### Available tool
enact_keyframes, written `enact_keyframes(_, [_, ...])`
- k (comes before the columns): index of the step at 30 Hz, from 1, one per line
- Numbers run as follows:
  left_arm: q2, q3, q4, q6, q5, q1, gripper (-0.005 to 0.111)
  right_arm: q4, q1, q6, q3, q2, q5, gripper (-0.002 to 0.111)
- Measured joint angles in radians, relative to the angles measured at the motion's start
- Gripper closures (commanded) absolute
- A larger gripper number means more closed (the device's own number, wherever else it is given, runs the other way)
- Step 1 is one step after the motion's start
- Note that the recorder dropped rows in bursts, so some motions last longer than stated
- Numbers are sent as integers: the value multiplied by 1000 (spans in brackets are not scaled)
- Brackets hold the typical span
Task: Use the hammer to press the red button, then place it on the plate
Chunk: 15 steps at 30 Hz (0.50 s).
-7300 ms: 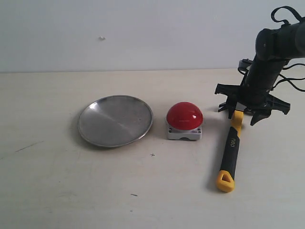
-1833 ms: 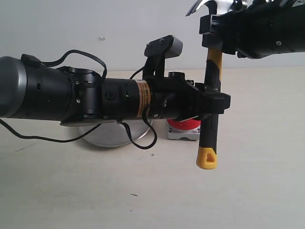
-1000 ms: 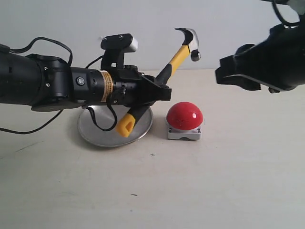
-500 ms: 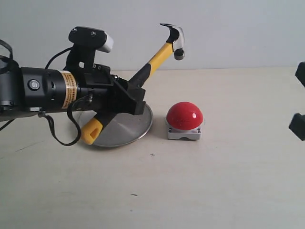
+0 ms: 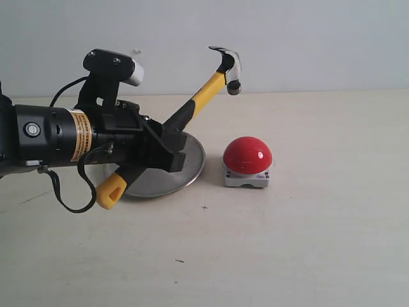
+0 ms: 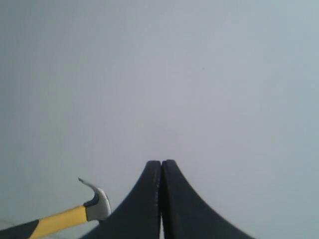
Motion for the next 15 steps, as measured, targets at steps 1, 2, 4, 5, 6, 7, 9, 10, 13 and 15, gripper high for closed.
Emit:
enact_keyframes(1, [0, 0, 0, 0, 8, -2, 107, 0, 0, 0, 0, -29, 2, 108])
enact_keyframes(2, [0, 0, 0, 0, 17, -2, 107, 0, 0, 0, 0, -52, 6, 108])
enact_keyframes(4, [0, 1, 0, 2, 42, -7, 107, -2, 0, 0, 0, -108, 23, 108])
enact_keyframes(5, [0, 1, -2, 2, 58, -12, 107, -2, 0, 0, 0, -134, 38, 108])
enact_keyframes(6, [0, 2, -2, 2, 70, -14, 107, -2, 0, 0, 0, -161, 58, 108])
enact_keyframes(7, [0, 2, -4, 2, 78, -16, 107, -2, 0, 0, 0, -181, 78, 108])
enact_keyframes(9, [0, 2, -7, 2, 82, -22, 107, -2, 0, -2, 6, -230, 125, 108])
enact_keyframes(10, [0, 2, -7, 2, 82, -27, 107, 0, 0, -2, 8, -254, 147, 108])
enact_keyframes(13, [0, 2, -9, 2, 82, -45, 107, 0, 0, -2, 10, -316, 202, 108])
enact_keyframes(15, [0, 2, -9, 5, 82, -56, 107, 21, 0, -2, 10, -333, 247, 108])
